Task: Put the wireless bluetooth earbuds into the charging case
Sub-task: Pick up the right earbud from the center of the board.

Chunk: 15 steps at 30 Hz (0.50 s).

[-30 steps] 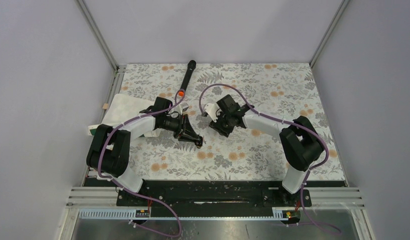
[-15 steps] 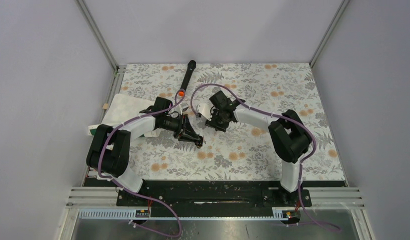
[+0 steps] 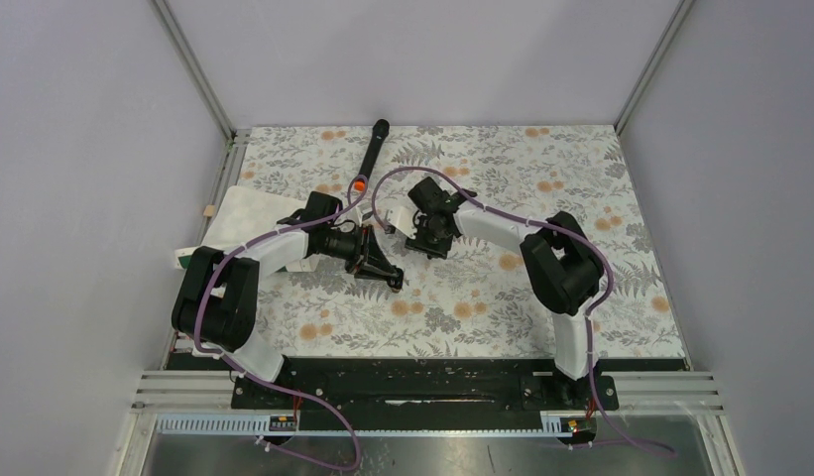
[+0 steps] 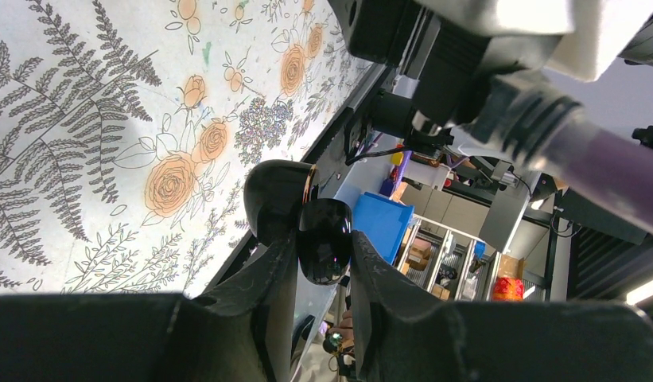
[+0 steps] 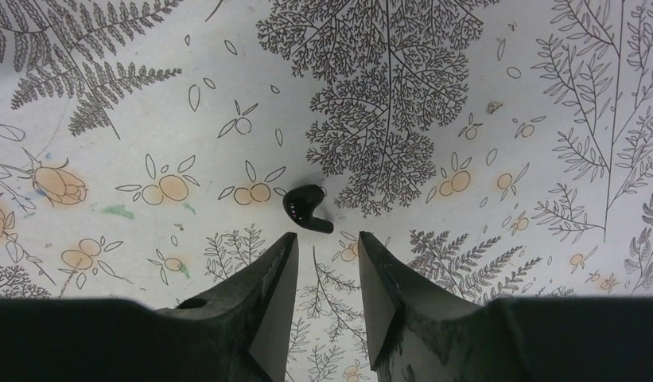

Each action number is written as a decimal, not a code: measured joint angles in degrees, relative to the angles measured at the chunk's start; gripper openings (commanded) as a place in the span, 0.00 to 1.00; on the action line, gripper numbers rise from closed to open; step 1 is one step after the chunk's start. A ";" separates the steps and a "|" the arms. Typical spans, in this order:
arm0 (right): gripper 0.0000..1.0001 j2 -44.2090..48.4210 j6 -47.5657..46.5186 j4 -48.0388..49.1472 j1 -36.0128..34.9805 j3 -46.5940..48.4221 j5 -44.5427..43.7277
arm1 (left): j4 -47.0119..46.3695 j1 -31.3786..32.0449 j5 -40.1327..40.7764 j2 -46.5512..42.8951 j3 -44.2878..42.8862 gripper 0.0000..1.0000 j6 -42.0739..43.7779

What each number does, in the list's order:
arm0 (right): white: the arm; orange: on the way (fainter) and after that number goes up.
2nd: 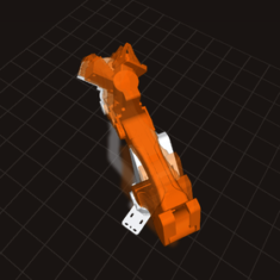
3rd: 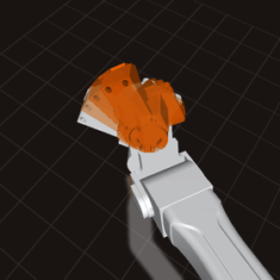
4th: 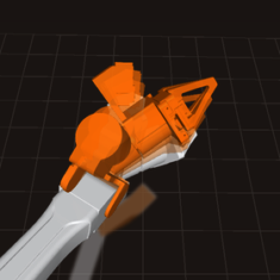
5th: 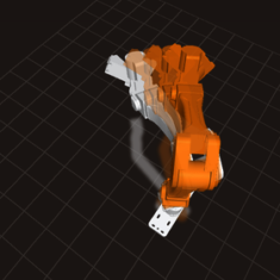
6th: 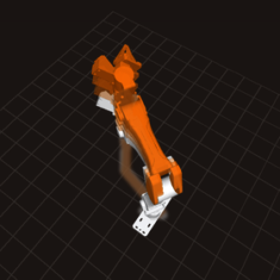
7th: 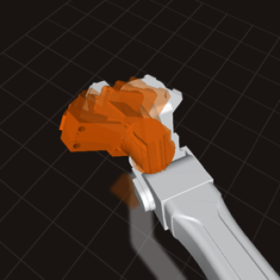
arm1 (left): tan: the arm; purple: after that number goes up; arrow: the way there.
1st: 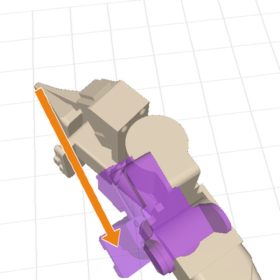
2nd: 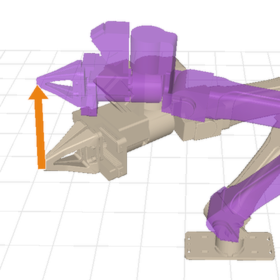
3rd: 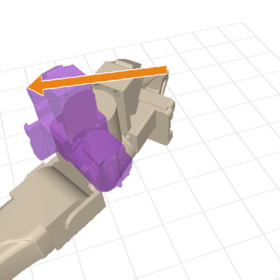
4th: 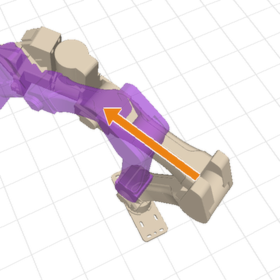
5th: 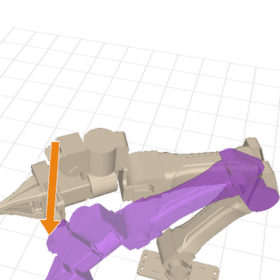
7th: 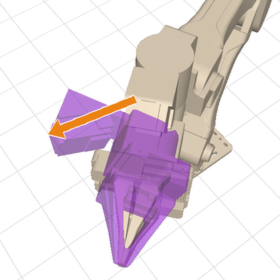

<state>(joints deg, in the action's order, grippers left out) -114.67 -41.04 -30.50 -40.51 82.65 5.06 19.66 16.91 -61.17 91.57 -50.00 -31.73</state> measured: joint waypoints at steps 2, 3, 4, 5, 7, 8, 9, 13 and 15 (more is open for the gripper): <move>0.38 -0.74 -0.20 -1.05 0.00 1.05 0.00 | -0.04 0.00 -0.07 0.00 0.00 0.00 -0.02; 0.38 -1.31 -0.28 -1.66 0.00 1.84 0.00 | -0.04 0.00 -0.07 0.00 0.00 0.00 -0.02; 0.38 -1.86 -0.33 -2.12 0.00 2.58 0.00 | -0.02 0.00 -0.09 0.00 0.00 0.00 -0.02; 0.38 -2.43 -0.33 -2.54 -0.02 3.26 -0.02 | -0.04 0.00 -0.09 0.00 0.00 0.00 -0.02; 0.38 -3.23 -0.33 -3.61 -0.02 4.24 -0.04 | -0.04 0.00 -0.11 0.00 0.00 0.00 -0.02; 0.38 -3.50 -0.33 -3.98 -0.04 4.59 -0.07 | -0.04 0.00 -0.11 0.00 0.00 0.00 -0.02; 0.37 -3.72 -0.33 -4.35 -0.07 4.83 -0.09 | -0.04 0.00 -0.13 0.00 0.00 0.00 -0.02; 0.36 -4.87 -0.31 -6.25 -0.26 6.51 -0.13 | -0.04 -0.46 -0.37 0.00 0.00 0.00 -0.02; 0.35 -5.33 -0.28 -6.58 -0.33 7.04 -0.13 | -0.02 -1.22 -0.39 -0.11 0.02 0.00 -0.02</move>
<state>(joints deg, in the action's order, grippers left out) -120.01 -41.32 -37.08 -40.84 89.69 4.93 19.64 15.68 -61.56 91.46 -49.98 -31.75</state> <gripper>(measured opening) 0.360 0.262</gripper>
